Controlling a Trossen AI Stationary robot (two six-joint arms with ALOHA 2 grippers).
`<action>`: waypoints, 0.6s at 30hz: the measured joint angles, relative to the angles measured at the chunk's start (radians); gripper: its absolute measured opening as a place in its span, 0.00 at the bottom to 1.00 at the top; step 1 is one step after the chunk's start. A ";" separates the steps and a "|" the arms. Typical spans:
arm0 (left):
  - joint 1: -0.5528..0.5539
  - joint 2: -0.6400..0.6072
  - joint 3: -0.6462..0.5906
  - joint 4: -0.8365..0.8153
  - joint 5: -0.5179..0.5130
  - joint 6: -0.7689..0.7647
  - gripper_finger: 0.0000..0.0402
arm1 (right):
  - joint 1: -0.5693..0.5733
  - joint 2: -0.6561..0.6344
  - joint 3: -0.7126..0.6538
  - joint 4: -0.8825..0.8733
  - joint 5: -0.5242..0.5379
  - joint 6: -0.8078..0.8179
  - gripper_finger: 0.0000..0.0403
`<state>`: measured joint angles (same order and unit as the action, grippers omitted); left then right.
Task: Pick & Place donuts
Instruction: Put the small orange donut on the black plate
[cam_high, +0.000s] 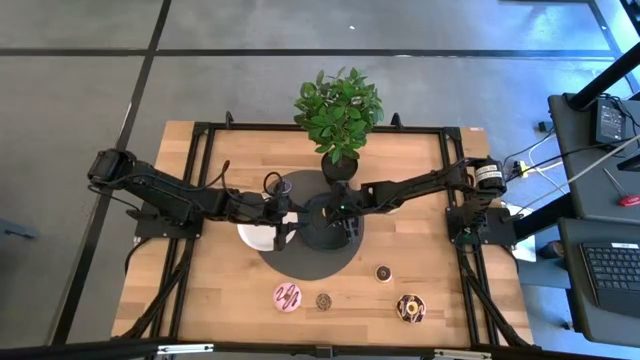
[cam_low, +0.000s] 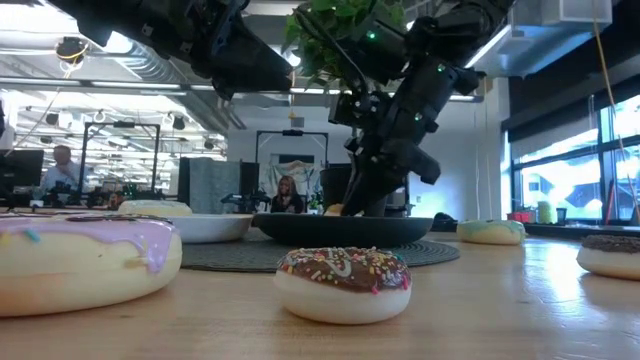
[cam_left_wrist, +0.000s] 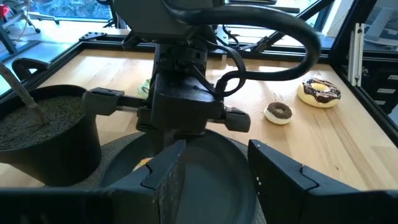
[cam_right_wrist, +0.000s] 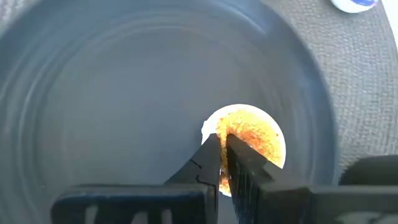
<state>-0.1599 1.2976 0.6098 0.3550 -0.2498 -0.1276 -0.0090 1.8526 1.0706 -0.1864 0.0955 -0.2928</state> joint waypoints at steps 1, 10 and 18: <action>0.000 0.000 0.000 0.000 0.000 0.000 0.42 | 0.000 0.000 0.000 0.000 0.000 0.000 0.06; 0.000 0.000 0.000 0.000 0.000 0.000 0.42 | 0.000 0.000 0.000 -0.017 0.000 0.004 0.17; 0.000 0.000 0.000 -0.001 0.000 -0.016 0.42 | 0.000 -0.022 0.000 -0.018 0.016 0.026 0.29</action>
<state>-0.1600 1.2976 0.6098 0.3542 -0.2498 -0.1432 -0.0090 1.8301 1.0702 -0.2048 0.1114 -0.2670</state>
